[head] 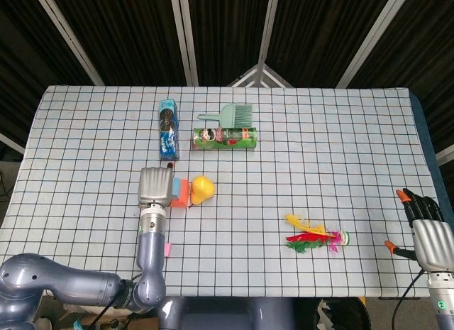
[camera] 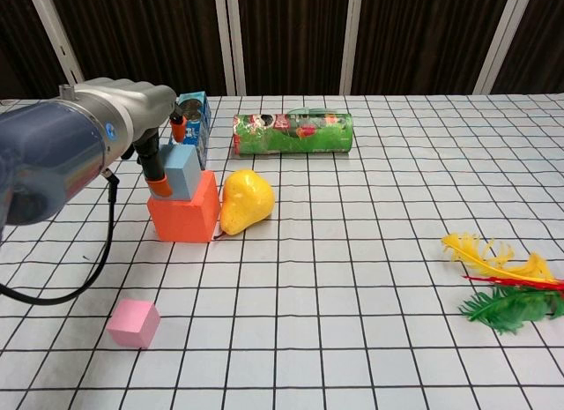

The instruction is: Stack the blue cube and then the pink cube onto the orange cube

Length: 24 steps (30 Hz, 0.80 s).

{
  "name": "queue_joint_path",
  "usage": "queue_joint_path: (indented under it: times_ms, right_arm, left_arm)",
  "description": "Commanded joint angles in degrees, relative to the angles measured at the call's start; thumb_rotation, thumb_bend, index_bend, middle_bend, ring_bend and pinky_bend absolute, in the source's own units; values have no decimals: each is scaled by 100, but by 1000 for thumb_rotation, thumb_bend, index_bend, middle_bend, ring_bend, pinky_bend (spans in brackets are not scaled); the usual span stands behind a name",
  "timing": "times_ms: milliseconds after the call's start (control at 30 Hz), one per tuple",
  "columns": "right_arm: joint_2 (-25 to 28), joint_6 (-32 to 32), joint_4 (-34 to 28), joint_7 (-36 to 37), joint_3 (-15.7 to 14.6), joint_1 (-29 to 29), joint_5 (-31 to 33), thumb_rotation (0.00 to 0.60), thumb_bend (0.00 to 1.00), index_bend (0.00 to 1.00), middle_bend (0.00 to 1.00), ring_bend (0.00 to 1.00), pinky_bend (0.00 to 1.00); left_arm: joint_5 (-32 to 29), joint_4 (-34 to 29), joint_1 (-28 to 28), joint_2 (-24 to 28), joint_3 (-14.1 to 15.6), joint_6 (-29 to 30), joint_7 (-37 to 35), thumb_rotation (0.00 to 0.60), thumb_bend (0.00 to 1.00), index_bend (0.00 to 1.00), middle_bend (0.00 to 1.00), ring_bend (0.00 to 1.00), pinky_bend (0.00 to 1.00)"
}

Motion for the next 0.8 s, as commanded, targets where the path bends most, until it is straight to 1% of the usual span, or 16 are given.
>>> queue_joint_path:
  times_ms: [33,233,300,367,467,567,633,700,800]
  right_arm:
    - [8,-13,-11,-1,-1,-2,17,600,173,42,84,108,80]
    - [36,-59,-57,-13,-1,1,66,600,173,42,84,108,82]
    - [44,-57,-66,-5,3,-1,73,600,173,42,84,108,81]
    - [52,-57,-70,10,6,-4,81,600,173,42,84,108,81]
    - [61,-76,-80,20,3,0,88,600,173,42,84,108,81]
    - [76,-68,-103,33,-5,-4,64,600,173,42,84,108,81]
    - [80,-50,-122,21,-8,-10,53,600,172,42,84,108,80]
    - [80,-45,-146,-10,-12,-13,48,600,172,42,84,108,80]
    - [78,-47,-180,-56,-18,-11,45,600,173,42,85,108,81]
  left_arm:
    - [28,-34,-3,21,9,-7,-7,600,147,174,755,696,836]
    - [111,-256,2,133,75,69,64,600,135,161,756,695,837]
    - [189,-529,44,270,69,167,56,600,135,181,759,695,838]
    - [404,-941,131,517,145,317,30,600,135,203,762,696,840]
    - [916,-1689,381,1002,382,566,-160,600,135,230,765,698,843]
    - [1679,-2501,787,1602,823,714,-610,600,148,255,771,704,850]
    - [2302,-2942,1132,1995,1248,761,-1049,600,160,260,772,707,853]
    - [2964,-3135,1453,2331,1767,745,-1439,600,161,263,773,708,854]
    - [3737,-3144,1858,2688,2481,667,-1881,600,160,272,773,709,857]
